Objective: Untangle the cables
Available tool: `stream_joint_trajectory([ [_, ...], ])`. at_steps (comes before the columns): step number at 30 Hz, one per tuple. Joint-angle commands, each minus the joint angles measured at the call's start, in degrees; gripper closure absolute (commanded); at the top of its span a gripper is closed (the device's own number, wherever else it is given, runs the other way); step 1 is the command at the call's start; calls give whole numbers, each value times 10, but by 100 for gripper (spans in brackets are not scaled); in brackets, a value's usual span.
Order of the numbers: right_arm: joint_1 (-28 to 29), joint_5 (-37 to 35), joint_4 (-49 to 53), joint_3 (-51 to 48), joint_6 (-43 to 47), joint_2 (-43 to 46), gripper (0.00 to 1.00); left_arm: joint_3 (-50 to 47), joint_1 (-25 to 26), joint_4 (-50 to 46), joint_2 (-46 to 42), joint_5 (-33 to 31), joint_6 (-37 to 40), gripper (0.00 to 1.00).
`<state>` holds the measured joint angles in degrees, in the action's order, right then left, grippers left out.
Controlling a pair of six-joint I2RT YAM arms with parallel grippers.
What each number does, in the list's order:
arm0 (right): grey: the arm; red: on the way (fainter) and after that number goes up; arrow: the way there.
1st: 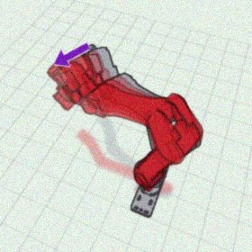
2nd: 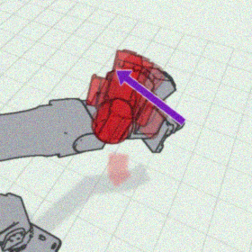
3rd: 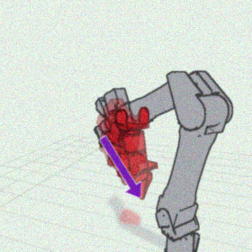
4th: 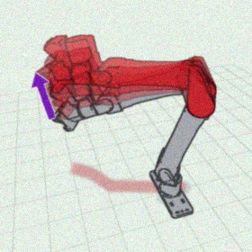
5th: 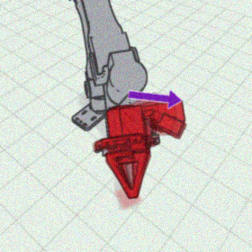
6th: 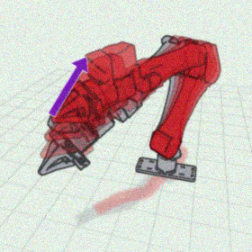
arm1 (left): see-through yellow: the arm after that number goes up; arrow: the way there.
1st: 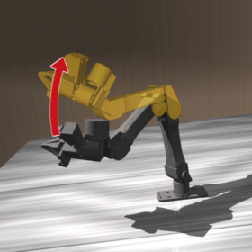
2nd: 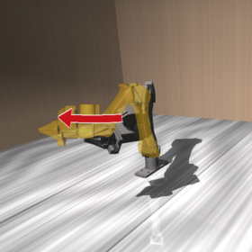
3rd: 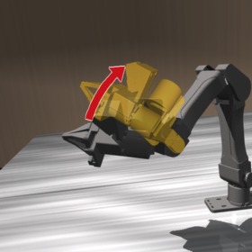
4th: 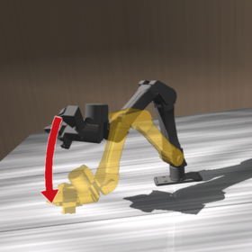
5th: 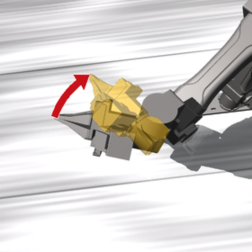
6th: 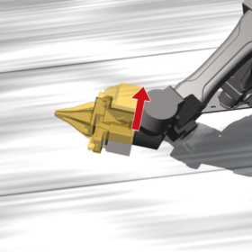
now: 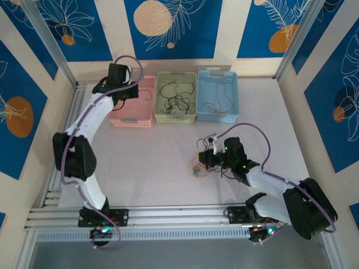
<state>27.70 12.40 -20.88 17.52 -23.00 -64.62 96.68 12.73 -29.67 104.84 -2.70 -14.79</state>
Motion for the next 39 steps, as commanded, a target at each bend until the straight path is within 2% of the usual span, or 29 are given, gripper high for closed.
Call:
stream_joint_trajectory([
  [1, -3, 1, -14, -10, -6, 11, 100, 63, -14, -1, 51, -17, -21, 100],
  [8, -4, -1, -16, -14, -7, 18, 100, 183, -21, -27, 164, -50, -17, 100],
  [12, -4, -3, -17, -18, -8, 25, 100, 232, -24, -33, 208, -84, -12, 100],
  [14, -3, -2, -18, -17, -8, 24, 100, 248, -24, -29, 227, -80, -2, 100],
  [16, -4, -2, -18, -17, -9, 23, 100, 272, -24, -46, 248, -83, 4, 78],
  [17, -3, -1, -17, -17, -9, 23, 100, 272, -25, -47, 251, -86, 6, 72],
  [22, -4, 0, -19, -17, -7, 23, 100, 229, -27, -30, 219, -71, 3, 44],
  [24, -3, 1, -19, -17, -7, 23, 100, 206, -26, -27, 186, -63, -1, 41],
  [27, -4, 1, -18, -16, -6, 23, 100, 130, -20, -3, 98, -28, 2, 41],
  [31, -2, 8, -19, -16, -4, 26, 100, -63, -7, 74, -73, 67, -23, 41],
  [36, 10, 34, -11, -8, 3, 27, 100, -296, 47, 121, -270, 139, -63, 40],
  [39, 15, 39, 9, 5, -2, 38, 100, -440, 86, 177, -364, 224, -112, 39],
])
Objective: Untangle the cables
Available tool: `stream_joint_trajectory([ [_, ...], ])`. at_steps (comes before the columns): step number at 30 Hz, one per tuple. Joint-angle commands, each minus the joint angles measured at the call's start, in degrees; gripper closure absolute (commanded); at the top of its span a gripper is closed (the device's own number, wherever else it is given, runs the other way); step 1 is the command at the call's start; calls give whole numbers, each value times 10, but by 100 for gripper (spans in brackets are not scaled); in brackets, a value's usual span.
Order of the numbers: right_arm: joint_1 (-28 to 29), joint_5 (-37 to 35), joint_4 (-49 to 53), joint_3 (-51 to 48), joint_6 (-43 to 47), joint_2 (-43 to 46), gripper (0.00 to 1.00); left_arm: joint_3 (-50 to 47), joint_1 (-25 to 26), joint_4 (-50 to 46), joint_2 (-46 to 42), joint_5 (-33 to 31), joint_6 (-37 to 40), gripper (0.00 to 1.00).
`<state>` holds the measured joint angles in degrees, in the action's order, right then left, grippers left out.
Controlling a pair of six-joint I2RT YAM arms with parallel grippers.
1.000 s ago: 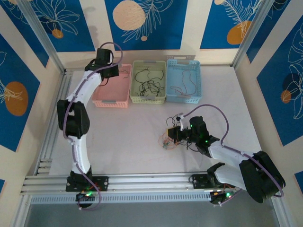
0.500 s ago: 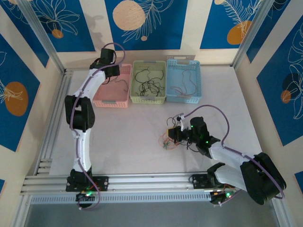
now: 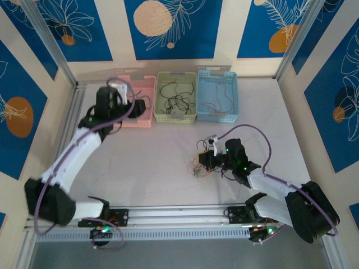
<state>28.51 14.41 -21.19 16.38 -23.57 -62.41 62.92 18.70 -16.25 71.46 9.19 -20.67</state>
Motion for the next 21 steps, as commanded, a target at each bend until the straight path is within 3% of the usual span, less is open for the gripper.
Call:
stream_joint_trajectory([
  [1, 7, 21, 17, 19, 0, 22, 100, -141, 48, 52, -56, 119, -62, 38],
  [5, 8, 20, 27, 32, -14, 39, 100, -249, 137, 95, -120, 153, -92, 37],
  [9, 6, 22, 33, 41, -15, 36, 100, -323, 184, 187, -132, 177, -128, 33],
  [18, -1, 53, 57, 51, -44, 49, 100, -311, 276, 313, 23, 191, -114, 32],
  [21, -4, 49, 70, 52, -48, 65, 100, -288, 286, 347, 81, 197, -114, 40],
])
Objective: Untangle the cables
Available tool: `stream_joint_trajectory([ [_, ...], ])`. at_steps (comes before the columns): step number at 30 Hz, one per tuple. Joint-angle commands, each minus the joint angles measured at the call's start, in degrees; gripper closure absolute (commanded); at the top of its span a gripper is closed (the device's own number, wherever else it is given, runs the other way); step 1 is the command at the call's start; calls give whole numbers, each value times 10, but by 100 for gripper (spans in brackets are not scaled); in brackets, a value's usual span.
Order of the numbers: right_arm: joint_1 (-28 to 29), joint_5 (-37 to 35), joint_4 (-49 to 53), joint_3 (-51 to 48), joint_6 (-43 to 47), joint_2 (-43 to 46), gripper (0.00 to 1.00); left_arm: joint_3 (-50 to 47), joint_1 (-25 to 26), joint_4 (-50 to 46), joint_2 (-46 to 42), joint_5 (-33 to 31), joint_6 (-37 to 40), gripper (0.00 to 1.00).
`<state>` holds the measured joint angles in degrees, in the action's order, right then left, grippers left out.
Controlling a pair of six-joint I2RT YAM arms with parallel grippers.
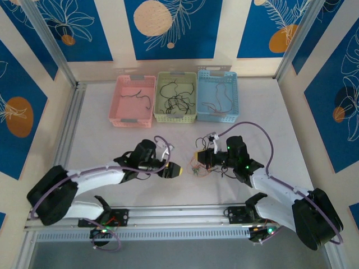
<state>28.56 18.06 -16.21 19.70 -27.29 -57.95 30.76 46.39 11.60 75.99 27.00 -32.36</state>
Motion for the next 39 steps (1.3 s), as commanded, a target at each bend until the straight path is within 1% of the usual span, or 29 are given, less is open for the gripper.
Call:
stream_joint_trajectory([
  [1, -7, 12, 24, 18, -10, 26, 100, 42, 11, 77, 55, 23, 3, 40],
  [5, -19, 15, 43, 20, -12, 38, 100, 64, 18, 119, 113, 30, -5, 41],
  [8, -24, 18, 54, 20, -11, 46, 100, 78, 24, 138, 140, 38, -9, 41],
  [12, -33, 20, 68, 18, -11, 61, 100, 94, 30, 147, 173, 40, -10, 46],
  [15, -37, 21, 70, 15, -13, 67, 100, 103, 32, 161, 196, 45, -16, 54],
  [18, -39, 22, 70, 16, -16, 66, 100, 107, 33, 180, 210, 51, -24, 63],
  [19, -40, 23, 71, 16, -16, 67, 100, 107, 33, 183, 209, 50, -26, 67],
  [21, -41, 23, 75, 19, -16, 69, 99, 102, 33, 185, 196, 44, -26, 81],
  [23, -43, 22, 80, 21, -16, 74, 93, 94, 33, 177, 168, 31, -22, 94],
  [24, -43, 21, 83, 23, -16, 77, 85, 92, 33, 160, 147, 24, -15, 100],
  [26, -46, 14, 93, 29, -19, 85, 61, 90, 32, 113, 101, 3, 4, 100],
  [27, -47, 8, 100, 31, -22, 92, 50, 92, 32, 81, 73, -10, 14, 100],
  [28, -49, 0, 109, 35, -26, 100, 43, 94, 31, 46, 46, -25, 23, 100],
  [32, -54, -33, 141, 48, -30, 140, 28, 116, 26, -74, -46, -67, 49, 100],
  [33, -56, -45, 151, 51, -31, 151, 25, 125, 24, -103, -69, -77, 53, 100],
  [35, -59, -64, 170, 57, -30, 170, 24, 142, 22, -153, -106, -95, 63, 100],
  [36, -60, -81, 185, 62, -32, 177, 19, 152, 21, -179, -124, -105, 69, 100],
  [39, -61, -135, 229, 75, -41, 177, 18, 178, 15, -234, -164, -124, 82, 100],
])
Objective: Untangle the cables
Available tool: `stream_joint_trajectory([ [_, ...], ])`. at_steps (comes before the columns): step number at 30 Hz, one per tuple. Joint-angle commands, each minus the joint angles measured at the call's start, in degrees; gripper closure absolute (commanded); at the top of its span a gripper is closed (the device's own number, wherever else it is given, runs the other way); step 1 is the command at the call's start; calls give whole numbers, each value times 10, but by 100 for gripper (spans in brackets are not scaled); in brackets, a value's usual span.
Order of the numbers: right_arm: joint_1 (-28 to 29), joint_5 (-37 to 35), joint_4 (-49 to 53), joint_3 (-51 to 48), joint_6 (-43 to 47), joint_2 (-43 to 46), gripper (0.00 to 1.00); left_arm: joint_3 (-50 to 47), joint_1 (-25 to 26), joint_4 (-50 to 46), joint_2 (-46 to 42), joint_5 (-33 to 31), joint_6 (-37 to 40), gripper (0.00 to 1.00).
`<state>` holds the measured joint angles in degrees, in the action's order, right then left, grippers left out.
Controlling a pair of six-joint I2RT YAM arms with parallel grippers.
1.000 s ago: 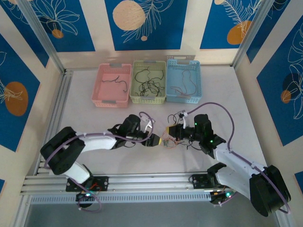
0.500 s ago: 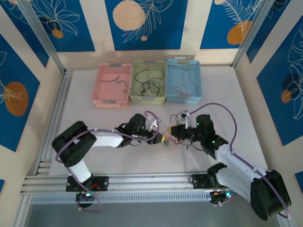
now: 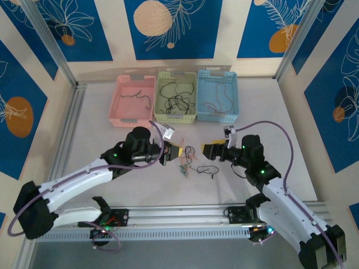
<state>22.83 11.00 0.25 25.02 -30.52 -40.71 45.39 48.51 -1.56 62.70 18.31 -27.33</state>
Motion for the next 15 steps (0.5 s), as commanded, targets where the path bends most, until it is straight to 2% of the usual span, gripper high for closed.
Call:
stream_joint_trajectory([
  [1, -3, -75, 76, 25, -12, -1, 19, 41, -8, -118, -42, -41, 36, 100],
  [10, -3, -69, 122, 54, -39, -97, 32, 112, -9, -213, -101, -58, 52, 100],
  [15, -4, -63, 129, 52, -41, -116, 38, 150, -10, -246, -124, -70, 54, 100],
])
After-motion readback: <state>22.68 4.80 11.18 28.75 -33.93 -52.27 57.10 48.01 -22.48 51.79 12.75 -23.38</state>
